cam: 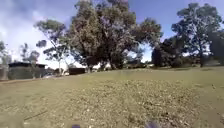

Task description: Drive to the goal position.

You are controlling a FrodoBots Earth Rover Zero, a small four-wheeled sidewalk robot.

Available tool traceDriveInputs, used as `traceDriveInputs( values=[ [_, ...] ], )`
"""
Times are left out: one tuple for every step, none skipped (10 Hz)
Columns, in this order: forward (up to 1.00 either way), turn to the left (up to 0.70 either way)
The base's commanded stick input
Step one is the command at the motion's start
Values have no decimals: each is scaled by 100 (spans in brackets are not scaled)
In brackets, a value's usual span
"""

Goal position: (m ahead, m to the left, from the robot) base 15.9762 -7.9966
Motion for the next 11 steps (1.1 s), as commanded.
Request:
traceDriveInputs(
  values=[
    [70, -32],
    [70, -29],
    [70, 0],
    [70, 0],
    [70, 0],
    [70, 0],
    [70, 0],
    [70, 0],
    [70, 0],
    [70, 0],
    [70, 0]
  ],
)
